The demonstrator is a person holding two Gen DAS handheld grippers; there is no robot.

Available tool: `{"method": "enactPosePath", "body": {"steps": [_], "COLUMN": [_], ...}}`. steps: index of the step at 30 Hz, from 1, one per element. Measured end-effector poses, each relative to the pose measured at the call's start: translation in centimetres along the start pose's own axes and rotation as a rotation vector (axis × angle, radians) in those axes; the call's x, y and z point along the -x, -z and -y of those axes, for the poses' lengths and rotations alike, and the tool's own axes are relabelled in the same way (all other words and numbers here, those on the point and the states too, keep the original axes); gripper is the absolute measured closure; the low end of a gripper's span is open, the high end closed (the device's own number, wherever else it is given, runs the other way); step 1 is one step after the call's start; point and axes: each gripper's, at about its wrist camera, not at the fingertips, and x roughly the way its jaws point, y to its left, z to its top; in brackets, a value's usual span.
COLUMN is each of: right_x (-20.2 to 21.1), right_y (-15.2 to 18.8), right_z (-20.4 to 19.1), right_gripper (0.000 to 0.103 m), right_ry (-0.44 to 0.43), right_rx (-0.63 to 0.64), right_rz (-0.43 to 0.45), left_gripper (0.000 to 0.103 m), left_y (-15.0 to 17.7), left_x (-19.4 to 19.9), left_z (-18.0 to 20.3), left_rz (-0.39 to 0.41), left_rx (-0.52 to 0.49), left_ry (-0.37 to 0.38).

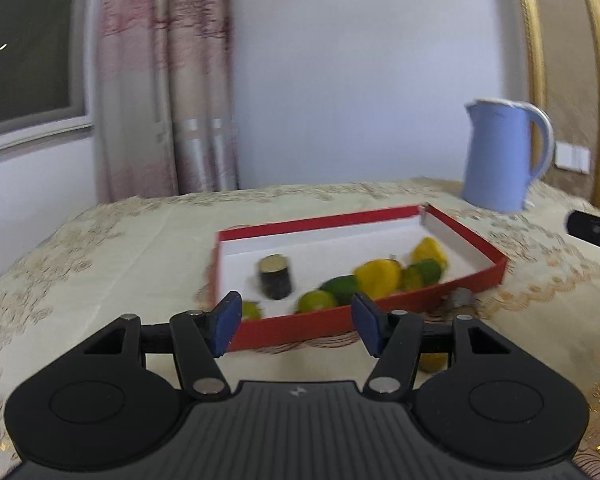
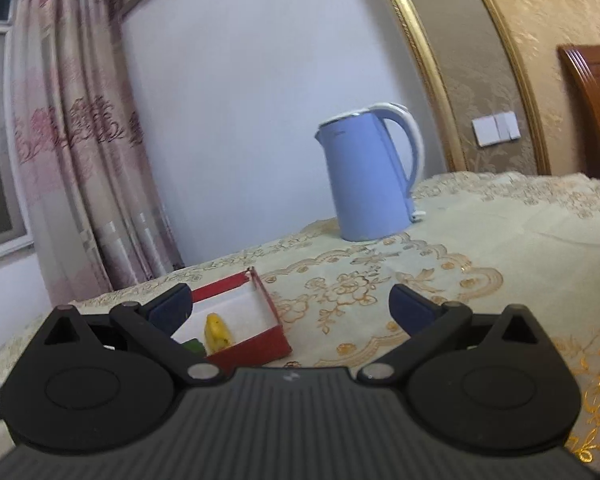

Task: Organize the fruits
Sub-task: 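Grasp the small brown stemmed fruit beside the tray with the left tool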

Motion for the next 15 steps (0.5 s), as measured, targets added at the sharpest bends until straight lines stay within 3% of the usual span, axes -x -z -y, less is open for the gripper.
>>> {"method": "enactPosePath", "body": {"steps": [6,15], "right_x": [-0.7,-0.8], "right_y": [0.1,0.3], "right_z": [0.3,1.0], "right_gripper": [0.0,0.0], "right_ry": [0.016,0.015], "right_rx": [-0.005,-0.048], "right_rz": [-0.027,-0.016], "left_gripper": [0.043,0.043], "left_y": [0.1,0.3], "left_x": [-2.7,-5.2], "left_z": [3.6,5.5], "left_rz": [-0.077,-0.16], "left_rx": [-0.074,-0.088], "left_ry": [0.045,0.085]}}
